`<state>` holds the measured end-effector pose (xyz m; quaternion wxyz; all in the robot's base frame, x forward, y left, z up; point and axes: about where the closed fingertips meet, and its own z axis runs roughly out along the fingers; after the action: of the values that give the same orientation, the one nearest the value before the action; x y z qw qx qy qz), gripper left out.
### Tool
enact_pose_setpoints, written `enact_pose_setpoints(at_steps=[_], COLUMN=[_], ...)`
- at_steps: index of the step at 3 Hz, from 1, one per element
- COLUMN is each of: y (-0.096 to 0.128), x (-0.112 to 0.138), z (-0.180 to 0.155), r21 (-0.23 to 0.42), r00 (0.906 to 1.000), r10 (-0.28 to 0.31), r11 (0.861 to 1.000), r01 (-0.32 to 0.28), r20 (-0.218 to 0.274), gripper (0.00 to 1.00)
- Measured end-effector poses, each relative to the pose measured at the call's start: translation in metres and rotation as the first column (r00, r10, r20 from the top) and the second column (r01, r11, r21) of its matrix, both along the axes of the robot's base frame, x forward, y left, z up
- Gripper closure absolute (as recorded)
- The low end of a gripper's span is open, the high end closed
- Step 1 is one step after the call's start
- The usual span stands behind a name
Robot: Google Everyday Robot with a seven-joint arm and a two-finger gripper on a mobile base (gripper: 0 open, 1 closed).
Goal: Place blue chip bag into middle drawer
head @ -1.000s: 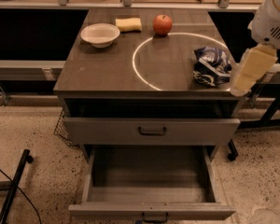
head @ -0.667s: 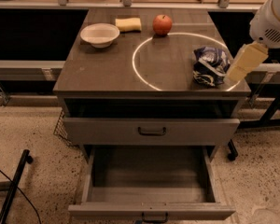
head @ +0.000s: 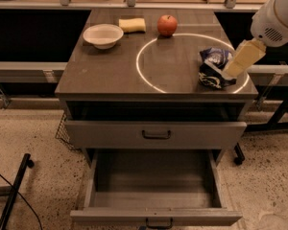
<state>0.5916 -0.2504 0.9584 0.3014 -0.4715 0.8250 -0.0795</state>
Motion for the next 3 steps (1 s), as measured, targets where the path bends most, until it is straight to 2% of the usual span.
enact_pose_setpoints(at_steps=[1,2,3], y=[0.012,0.043,0.077], x=[0.004,0.014,0.024], z=[-0.013,-0.037,-0.055], r21=[0.094,0.235,0.290], r00=[0.9994,0.9968,0.9954], r10=[0.033,0.078,0.080], r11=[0.995,0.969,0.953], r01=[-0.033,-0.079,-0.092], r20=[-0.003,0.013,0.052], gripper=[0.00,0.00,0.14])
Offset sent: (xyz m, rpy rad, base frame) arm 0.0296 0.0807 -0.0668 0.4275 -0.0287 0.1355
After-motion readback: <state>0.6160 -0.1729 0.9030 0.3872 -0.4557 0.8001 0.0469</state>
